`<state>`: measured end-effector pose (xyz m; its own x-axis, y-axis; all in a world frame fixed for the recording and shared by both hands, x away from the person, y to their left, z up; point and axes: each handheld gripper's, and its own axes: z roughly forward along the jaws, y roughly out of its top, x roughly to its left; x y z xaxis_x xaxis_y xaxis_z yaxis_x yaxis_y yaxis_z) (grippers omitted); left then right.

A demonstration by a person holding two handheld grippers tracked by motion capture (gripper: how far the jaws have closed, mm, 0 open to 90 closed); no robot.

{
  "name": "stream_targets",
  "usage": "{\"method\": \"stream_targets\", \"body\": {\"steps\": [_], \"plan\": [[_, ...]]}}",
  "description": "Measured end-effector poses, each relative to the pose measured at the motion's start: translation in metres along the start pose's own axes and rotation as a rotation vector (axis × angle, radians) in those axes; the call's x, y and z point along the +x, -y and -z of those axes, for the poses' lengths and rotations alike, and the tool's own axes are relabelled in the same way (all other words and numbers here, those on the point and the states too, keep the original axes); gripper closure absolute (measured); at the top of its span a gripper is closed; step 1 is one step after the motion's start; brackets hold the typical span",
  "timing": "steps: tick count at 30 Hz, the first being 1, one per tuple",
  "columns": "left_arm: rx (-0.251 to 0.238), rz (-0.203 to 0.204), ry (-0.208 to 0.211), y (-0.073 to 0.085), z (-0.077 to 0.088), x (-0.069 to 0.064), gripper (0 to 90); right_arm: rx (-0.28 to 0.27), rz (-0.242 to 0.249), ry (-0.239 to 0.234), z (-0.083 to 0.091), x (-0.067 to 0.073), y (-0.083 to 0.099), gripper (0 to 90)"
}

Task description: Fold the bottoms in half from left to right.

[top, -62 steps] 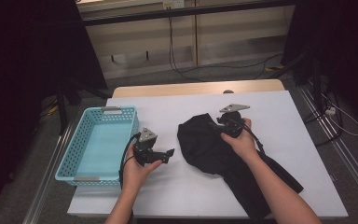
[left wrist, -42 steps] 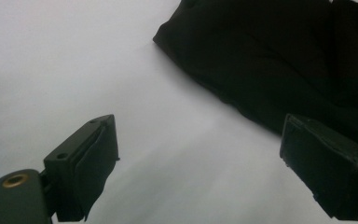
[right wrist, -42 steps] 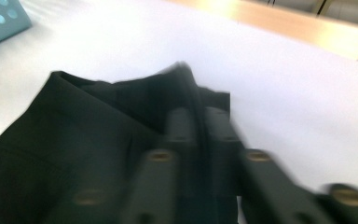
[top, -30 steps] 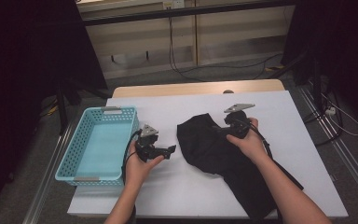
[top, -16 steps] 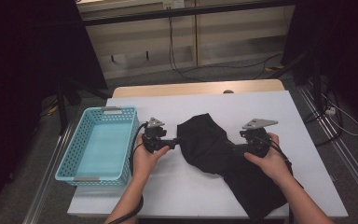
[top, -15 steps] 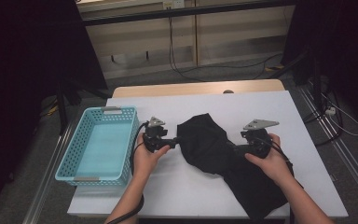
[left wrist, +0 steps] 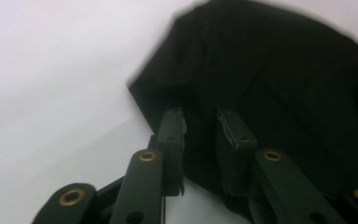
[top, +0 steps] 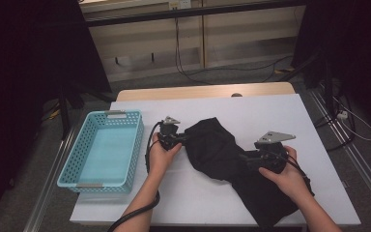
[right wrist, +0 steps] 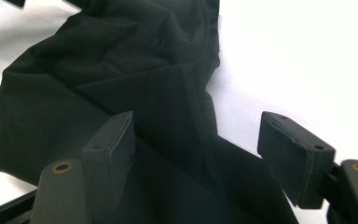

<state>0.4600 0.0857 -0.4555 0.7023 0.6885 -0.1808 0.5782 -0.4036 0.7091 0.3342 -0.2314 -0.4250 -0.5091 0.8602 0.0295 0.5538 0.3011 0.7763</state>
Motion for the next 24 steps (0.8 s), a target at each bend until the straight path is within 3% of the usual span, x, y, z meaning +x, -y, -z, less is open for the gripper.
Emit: {"method": "stream_targets", "body": {"steps": [3,7,12,17,19,20,21,22,23,24], "plan": [[-0.005,0.006,0.027,0.005,0.003,-0.004,81.7,0.003,0.009,-0.005,0.000,0.002,0.001,27.3],[0.014,-0.014,0.023,0.006,0.009,-0.005,85.8,0.006,0.012,-0.009,-0.001,0.004,0.002,27.1],[0.005,-0.009,-0.005,0.001,0.011,-0.002,87.2,0.007,0.016,-0.007,-0.002,0.004,0.002,27.1],[0.001,0.055,-0.031,-0.005,0.019,0.010,88.1,0.001,0.007,-0.003,-0.001,0.001,0.003,26.8],[-0.001,0.090,-0.023,-0.004,0.019,0.013,87.5,0.003,0.006,-0.004,-0.001,0.000,0.004,26.7],[-0.001,0.098,-0.026,-0.003,0.020,0.014,85.7,0.005,0.007,-0.005,-0.001,0.000,0.004,26.7],[-0.015,0.110,-0.040,-0.003,0.019,0.016,77.3,0.005,0.006,-0.005,-0.001,0.000,0.004,26.6],[-0.018,0.116,-0.056,-0.003,0.018,0.017,57.7,0.005,0.008,-0.006,-0.001,0.000,0.004,26.6],[-0.017,0.117,-0.070,-0.003,0.016,0.018,47.7,0.006,0.008,-0.008,-0.001,0.001,0.004,26.5],[-0.012,0.110,-0.076,-0.003,0.015,0.019,44.9,0.004,0.009,-0.009,-0.002,0.001,0.003,26.3]]}}
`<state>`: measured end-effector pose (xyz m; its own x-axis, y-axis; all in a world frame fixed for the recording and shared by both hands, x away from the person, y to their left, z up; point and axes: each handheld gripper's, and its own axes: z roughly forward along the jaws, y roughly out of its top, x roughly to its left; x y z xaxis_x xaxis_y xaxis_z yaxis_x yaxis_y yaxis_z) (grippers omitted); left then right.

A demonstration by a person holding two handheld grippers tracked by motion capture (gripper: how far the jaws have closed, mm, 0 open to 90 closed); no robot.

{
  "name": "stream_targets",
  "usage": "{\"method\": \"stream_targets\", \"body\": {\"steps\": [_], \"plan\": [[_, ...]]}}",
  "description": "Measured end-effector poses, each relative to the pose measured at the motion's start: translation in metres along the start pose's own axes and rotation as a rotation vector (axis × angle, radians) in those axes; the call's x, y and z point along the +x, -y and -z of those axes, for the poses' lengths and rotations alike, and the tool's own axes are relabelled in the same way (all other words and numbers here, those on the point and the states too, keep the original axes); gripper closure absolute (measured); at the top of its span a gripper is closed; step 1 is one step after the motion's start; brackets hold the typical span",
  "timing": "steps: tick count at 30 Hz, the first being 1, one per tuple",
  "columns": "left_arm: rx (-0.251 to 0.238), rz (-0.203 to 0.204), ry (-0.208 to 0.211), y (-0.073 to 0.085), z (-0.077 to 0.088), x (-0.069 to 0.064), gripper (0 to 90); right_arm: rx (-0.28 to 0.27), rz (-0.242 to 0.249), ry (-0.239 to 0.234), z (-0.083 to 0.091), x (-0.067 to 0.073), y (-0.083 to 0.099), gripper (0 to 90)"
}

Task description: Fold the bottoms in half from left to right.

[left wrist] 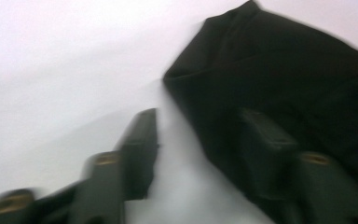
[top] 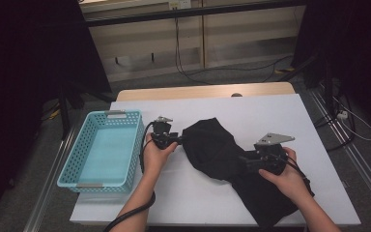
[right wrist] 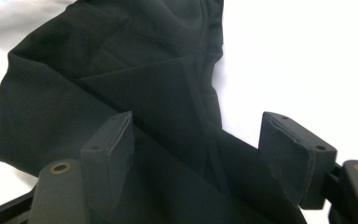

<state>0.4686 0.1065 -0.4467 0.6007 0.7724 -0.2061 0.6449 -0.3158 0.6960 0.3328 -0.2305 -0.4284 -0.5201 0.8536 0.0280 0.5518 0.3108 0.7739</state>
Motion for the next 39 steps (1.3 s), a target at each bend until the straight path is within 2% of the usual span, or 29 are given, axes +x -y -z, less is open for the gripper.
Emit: {"method": "stream_targets", "body": {"steps": [2,5,7,8,10,11,12,13,15,17,22,27,32,35,39], "plan": [[-0.012,0.032,0.005,0.000,-0.005,0.001,34.8,-0.002,0.004,-0.003,0.000,0.001,-0.001,26.3],[-0.010,0.024,0.026,0.000,-0.013,-0.003,36.4,-0.005,0.004,-0.003,0.001,0.001,-0.002,26.0],[-0.009,0.013,0.012,-0.001,-0.017,-0.007,39.1,-0.010,0.001,-0.001,0.002,0.000,-0.002,26.0],[-0.005,0.008,0.030,-0.002,-0.018,-0.008,43.4,-0.011,-0.001,-0.002,0.003,0.000,-0.002,26.0],[0.006,0.004,0.030,-0.004,-0.019,-0.010,53.4,-0.013,-0.007,0.002,0.004,-0.002,-0.002,26.0],[0.009,0.011,0.057,-0.004,-0.020,-0.010,64.6,-0.016,-0.010,0.003,0.005,-0.003,-0.002,26.0],[0.007,0.009,0.059,-0.005,-0.020,-0.011,71.4,-0.017,-0.015,0.005,0.006,-0.004,-0.001,26.0],[0.004,0.007,0.056,-0.005,-0.020,-0.011,74.9,-0.018,-0.017,0.007,0.006,-0.005,-0.001,26.0],[-0.004,0.034,0.069,-0.006,-0.019,-0.009,79.2,-0.021,-0.021,0.008,0.008,-0.006,-0.001,26.0],[-0.003,0.032,0.055,-0.009,-0.015,-0.005,80.4,-0.023,-0.024,0.010,0.009,-0.008,-0.001,26.0],[-0.033,0.043,0.020,-0.016,-0.004,0.008,82.0,-0.030,-0.036,0.012,0.012,-0.011,0.000,26.0],[-0.070,0.076,-0.031,-0.018,0.007,0.027,82.8,-0.026,-0.037,0.011,0.012,-0.014,0.001,26.0],[-0.092,0.108,-0.080,-0.014,0.017,0.045,82.9,-0.022,-0.043,0.014,0.015,-0.016,0.002,26.0],[-0.094,0.115,-0.085,-0.012,0.018,0.048,82.9,-0.002,-0.040,0.019,0.016,-0.018,0.006,26.0],[-0.089,0.088,-0.091,-0.013,0.017,0.043,82.5,0.024,-0.036,0.018,0.016,-0.017,0.011,32.0]]}}
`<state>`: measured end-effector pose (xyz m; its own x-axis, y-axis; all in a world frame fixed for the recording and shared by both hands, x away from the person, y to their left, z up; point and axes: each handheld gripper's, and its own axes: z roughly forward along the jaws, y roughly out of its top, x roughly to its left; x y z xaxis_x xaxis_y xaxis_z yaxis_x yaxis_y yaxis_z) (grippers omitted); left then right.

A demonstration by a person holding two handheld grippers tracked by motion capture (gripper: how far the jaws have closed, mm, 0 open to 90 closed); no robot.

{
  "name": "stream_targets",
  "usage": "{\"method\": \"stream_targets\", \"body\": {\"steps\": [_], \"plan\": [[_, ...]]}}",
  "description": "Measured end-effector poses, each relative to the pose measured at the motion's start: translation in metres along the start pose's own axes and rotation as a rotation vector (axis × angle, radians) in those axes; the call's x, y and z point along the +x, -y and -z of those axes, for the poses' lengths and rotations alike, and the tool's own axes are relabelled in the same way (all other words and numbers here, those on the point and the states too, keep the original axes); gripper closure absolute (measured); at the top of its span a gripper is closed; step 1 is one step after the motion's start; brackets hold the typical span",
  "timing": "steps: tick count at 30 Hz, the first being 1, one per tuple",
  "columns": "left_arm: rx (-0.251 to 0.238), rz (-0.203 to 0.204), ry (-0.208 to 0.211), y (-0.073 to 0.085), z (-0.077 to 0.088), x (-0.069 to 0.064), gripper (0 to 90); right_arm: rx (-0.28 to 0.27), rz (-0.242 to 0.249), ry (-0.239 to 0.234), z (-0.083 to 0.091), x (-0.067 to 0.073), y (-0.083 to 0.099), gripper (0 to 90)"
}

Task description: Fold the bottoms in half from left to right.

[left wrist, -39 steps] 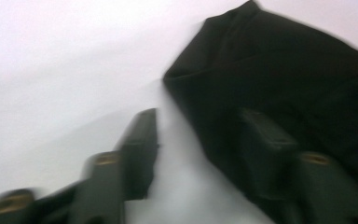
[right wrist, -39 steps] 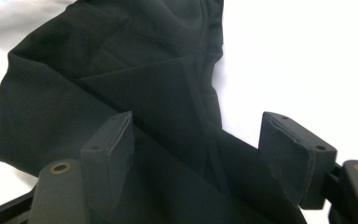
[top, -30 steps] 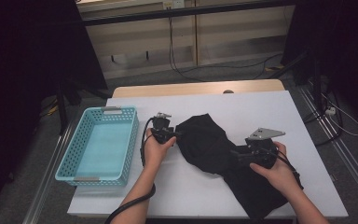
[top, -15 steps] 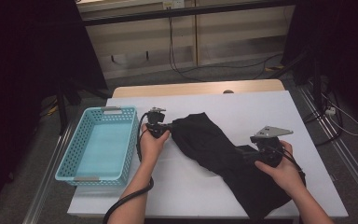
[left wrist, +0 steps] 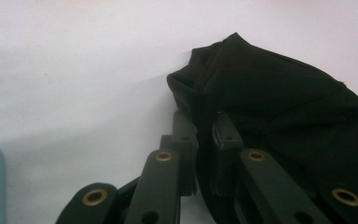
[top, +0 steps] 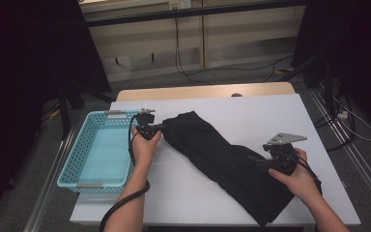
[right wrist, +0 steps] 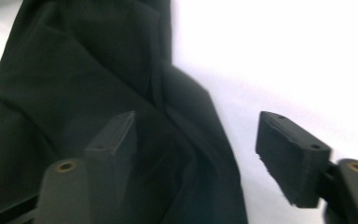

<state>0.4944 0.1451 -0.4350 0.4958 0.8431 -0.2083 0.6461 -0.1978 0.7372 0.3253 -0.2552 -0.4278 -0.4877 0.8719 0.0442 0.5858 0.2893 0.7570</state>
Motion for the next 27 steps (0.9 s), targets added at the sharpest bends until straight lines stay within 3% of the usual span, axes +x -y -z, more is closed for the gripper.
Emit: {"method": "stream_targets", "body": {"steps": [7,12,13,16,20,23,27], "plan": [[0.024,-0.042,-0.011,-0.001,0.003,-0.004,79.4,0.041,0.021,-0.009,0.005,0.004,0.010,57.3],[0.026,-0.038,-0.020,0.000,0.005,-0.005,74.5,0.107,0.060,-0.012,0.008,0.009,0.024,60.1],[0.030,-0.025,-0.017,0.001,0.005,-0.006,72.1,0.120,0.064,-0.010,0.008,0.010,0.026,59.9],[0.025,-0.025,-0.028,0.003,0.006,-0.008,52.7,0.135,0.079,0.002,0.008,0.011,0.031,62.5],[0.026,-0.034,-0.020,0.005,0.011,-0.014,32.9,0.140,0.054,-0.007,0.012,0.001,0.034,79.6],[0.022,-0.046,-0.017,0.007,0.015,-0.018,29.4,0.124,0.019,0.007,0.021,-0.012,0.034,85.6],[0.007,-0.047,-0.003,0.012,0.019,-0.020,26.3,0.101,-0.007,0.090,0.034,-0.029,0.035,83.7]]}}
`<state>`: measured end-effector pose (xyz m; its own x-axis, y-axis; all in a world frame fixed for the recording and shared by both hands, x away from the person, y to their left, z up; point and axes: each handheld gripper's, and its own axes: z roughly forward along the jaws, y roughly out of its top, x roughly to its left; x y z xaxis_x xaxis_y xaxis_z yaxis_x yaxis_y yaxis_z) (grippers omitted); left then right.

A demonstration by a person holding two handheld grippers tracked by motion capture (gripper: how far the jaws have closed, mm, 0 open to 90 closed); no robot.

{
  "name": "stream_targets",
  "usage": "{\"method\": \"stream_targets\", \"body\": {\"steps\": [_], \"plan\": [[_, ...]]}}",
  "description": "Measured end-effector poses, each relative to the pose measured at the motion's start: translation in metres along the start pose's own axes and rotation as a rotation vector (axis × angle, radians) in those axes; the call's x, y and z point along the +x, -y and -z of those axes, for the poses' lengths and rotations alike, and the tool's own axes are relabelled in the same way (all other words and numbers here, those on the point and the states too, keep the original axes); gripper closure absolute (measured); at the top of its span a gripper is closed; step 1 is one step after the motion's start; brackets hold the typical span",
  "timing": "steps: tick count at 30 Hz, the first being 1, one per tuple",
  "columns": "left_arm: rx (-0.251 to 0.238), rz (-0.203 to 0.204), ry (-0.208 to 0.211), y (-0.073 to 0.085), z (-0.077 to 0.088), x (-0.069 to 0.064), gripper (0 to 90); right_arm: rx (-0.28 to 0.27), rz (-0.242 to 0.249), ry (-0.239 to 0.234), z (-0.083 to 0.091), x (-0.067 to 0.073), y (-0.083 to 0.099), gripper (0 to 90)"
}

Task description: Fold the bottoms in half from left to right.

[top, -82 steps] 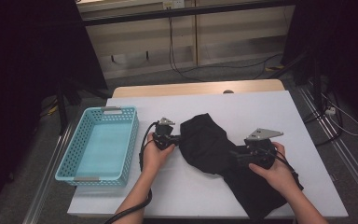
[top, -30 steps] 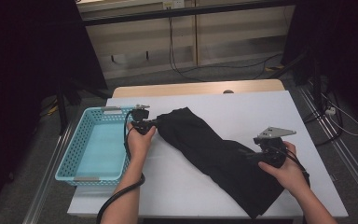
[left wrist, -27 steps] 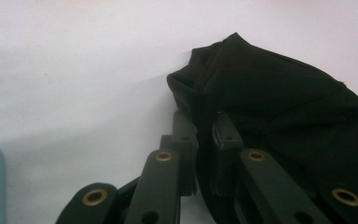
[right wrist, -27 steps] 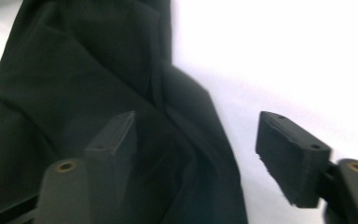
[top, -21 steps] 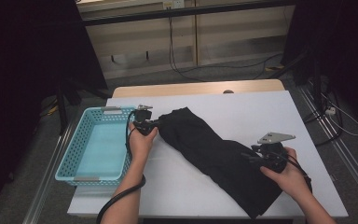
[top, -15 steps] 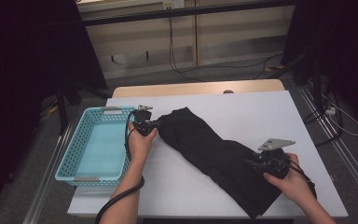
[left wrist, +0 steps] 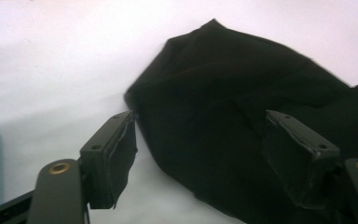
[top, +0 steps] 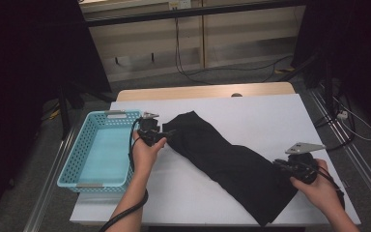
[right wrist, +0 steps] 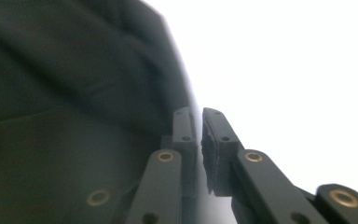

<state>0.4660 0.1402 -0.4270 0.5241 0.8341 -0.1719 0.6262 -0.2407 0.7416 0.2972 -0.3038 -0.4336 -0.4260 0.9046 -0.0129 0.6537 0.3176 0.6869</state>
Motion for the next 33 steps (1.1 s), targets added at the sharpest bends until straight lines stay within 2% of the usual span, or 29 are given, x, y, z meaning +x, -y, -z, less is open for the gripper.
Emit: {"method": "stream_targets", "body": {"steps": [1,5,9,11,15,18,19,21,23,24,27,28,29,31,32,33], "plan": [[0.002,-0.006,-0.001,0.001,0.000,-0.001,25.6,0.000,0.001,0.022,0.002,-0.003,0.001,82.8],[0.008,-0.022,0.011,0.006,0.000,-0.005,22.6,-0.021,-0.024,0.006,0.007,-0.006,0.003,73.6],[0.001,-0.036,0.016,0.009,0.001,-0.009,20.6,-0.044,-0.031,-0.053,0.005,0.003,0.000,59.1],[-0.001,-0.047,0.014,0.011,0.002,-0.011,19.6,-0.035,-0.020,-0.072,0.002,0.008,-0.001,54.2],[0.008,-0.071,0.002,0.012,0.005,-0.011,18.3,0.007,-0.013,-0.071,-0.008,0.012,0.002,50.2],[-0.005,-0.072,0.002,0.013,0.008,-0.010,17.6,0.038,-0.037,-0.058,-0.011,0.008,0.005,55.5],[-0.010,-0.064,0.000,0.013,0.008,-0.010,17.6,0.039,-0.048,-0.069,-0.011,0.007,0.006,65.0],[-0.009,-0.062,0.000,0.015,0.007,-0.010,17.6,0.040,-0.070,-0.118,-0.011,0.003,0.007,75.4],[-0.007,-0.067,-0.001,0.016,0.007,-0.010,17.5,0.040,-0.083,-0.138,-0.010,0.000,0.007,87.7],[-0.001,-0.080,0.000,0.016,0.007,-0.010,17.5,0.038,-0.086,-0.134,-0.009,-0.001,0.007,88.4],[-0.011,-0.072,0.005,0.016,0.006,-0.013,17.5,0.029,-0.091,-0.122,-0.005,-0.008,0.006,88.9],[-0.003,-0.088,0.003,0.016,0.006,-0.012,17.5,0.018,-0.099,-0.117,-0.002,-0.012,0.006,88.9],[-0.001,-0.094,0.002,0.016,0.006,-0.012,17.5,0.005,-0.105,-0.102,0.000,-0.015,0.006,88.9],[-0.019,-0.075,0.008,0.015,0.006,-0.014,17.5,-0.011,-0.114,-0.073,0.001,-0.024,0.005,88.9],[-0.008,-0.092,0.007,0.015,0.007,-0.013,17.5,-0.015,-0.117,-0.053,0.000,-0.027,0.004,88.9],[-0.010,-0.087,0.009,0.015,0.006,-0.013,17.5,-0.014,-0.109,-0.031,-0.002,-0.030,0.004,88.9]]}}
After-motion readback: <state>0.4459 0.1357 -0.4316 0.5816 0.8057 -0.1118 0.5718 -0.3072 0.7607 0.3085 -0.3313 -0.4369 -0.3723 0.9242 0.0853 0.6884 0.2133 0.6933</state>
